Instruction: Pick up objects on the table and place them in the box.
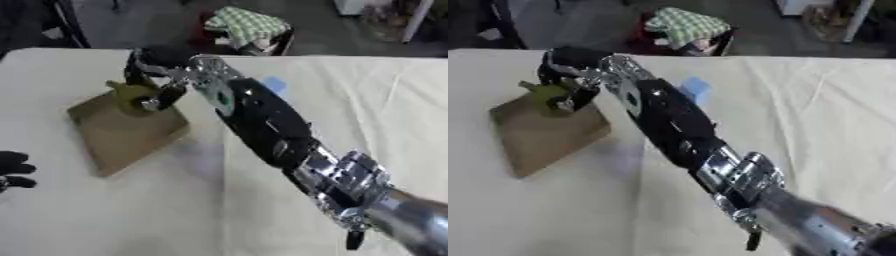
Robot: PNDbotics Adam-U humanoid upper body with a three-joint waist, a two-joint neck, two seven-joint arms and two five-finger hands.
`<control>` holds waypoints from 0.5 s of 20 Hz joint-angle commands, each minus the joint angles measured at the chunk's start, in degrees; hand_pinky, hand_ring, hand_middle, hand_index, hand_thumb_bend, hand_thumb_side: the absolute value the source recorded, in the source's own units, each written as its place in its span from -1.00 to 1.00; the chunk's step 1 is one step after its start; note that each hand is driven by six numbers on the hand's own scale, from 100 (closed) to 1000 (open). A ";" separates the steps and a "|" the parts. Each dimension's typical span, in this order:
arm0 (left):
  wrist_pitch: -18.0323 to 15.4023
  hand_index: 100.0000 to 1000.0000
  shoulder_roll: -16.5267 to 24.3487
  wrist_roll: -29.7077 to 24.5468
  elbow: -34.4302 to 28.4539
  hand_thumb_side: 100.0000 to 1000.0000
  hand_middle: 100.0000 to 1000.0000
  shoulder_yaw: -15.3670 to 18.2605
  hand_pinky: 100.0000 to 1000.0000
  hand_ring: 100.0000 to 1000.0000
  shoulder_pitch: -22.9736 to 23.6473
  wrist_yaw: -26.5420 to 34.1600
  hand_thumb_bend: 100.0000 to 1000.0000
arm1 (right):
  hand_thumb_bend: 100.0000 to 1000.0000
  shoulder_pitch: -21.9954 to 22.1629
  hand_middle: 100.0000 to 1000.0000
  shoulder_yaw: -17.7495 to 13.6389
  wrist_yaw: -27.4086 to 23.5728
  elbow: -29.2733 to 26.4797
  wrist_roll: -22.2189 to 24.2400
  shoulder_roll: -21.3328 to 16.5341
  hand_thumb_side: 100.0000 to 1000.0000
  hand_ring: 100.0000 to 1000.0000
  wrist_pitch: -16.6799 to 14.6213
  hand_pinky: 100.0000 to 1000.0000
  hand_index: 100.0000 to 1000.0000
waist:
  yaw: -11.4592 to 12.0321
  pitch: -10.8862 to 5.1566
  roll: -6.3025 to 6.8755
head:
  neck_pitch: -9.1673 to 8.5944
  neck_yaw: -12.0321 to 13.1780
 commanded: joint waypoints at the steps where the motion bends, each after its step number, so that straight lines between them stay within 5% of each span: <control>1: -0.11 0.22 0.17 0.87 -3.40 0.40 0.11 1.06 0.04 0.15 -0.98 1.04 -1.00 | -1.00 -1.11 -0.31 -0.34 3.10 0.30 -0.54 1.89 -1.00 0.16 -1.44 0.23 -0.27 | 0.30 -0.83 0.48 | -0.68 -0.79; 8: 0.37 0.21 0.16 1.74 -6.44 0.38 0.11 1.72 0.05 0.15 -1.26 1.90 -1.00 | -1.00 -0.16 -0.21 1.67 6.63 -1.71 -1.31 4.92 -0.97 0.22 -4.25 0.27 -0.16 | 0.73 -0.94 0.24 | -0.53 -1.44; 10: 0.51 0.21 0.16 1.56 -6.62 0.39 0.11 1.61 0.05 0.15 -1.30 2.04 -1.00 | -1.00 0.53 0.03 2.42 7.91 -1.53 -0.18 5.61 -0.74 0.34 -5.39 0.34 0.18 | 0.65 -0.94 0.13 | -0.62 -1.45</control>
